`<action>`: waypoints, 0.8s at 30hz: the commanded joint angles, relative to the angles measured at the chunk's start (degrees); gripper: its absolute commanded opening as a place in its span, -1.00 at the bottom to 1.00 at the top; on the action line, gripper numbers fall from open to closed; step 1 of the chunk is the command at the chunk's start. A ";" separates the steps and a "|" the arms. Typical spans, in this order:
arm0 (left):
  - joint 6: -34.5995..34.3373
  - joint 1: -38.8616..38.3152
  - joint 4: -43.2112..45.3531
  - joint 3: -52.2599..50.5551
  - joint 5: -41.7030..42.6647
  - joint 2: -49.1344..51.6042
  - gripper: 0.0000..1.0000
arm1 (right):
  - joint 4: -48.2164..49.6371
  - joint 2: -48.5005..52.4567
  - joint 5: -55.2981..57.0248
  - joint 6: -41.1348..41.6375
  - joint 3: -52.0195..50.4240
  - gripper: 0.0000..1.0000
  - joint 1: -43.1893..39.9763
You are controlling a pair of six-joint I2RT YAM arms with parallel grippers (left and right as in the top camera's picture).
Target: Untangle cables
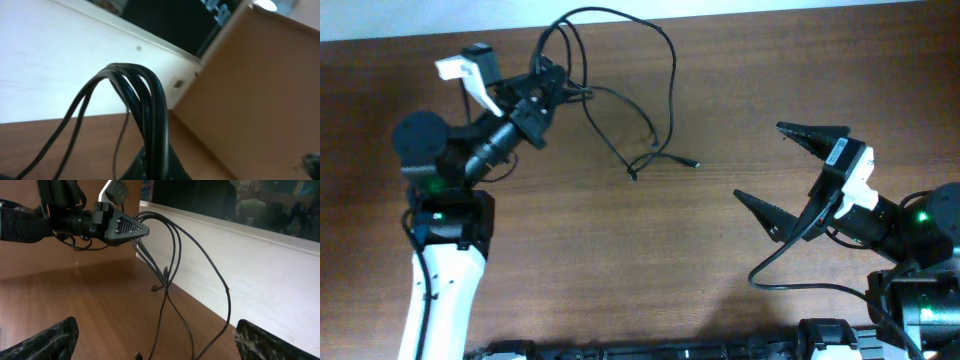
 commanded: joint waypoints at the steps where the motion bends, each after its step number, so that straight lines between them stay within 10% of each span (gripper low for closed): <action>1: 2.47 -7.82 0.72 0.39 3.32 -1.18 -0.78 | 0.20 -0.24 -0.74 0.46 0.96 0.97 -0.33; 4: 6.78 -10.03 -3.52 0.39 0.63 -1.18 -0.06 | 0.17 -0.24 -0.04 0.48 0.96 0.97 -0.33; 5: 6.80 -10.03 -6.69 0.39 -1.29 -1.18 0.98 | 0.15 -0.24 -0.04 0.48 0.96 0.97 -0.33; 24: 26.71 -10.03 -38.71 0.37 -37.27 -16.37 0.98 | -18.21 11.76 10.60 3.72 0.96 0.97 -0.31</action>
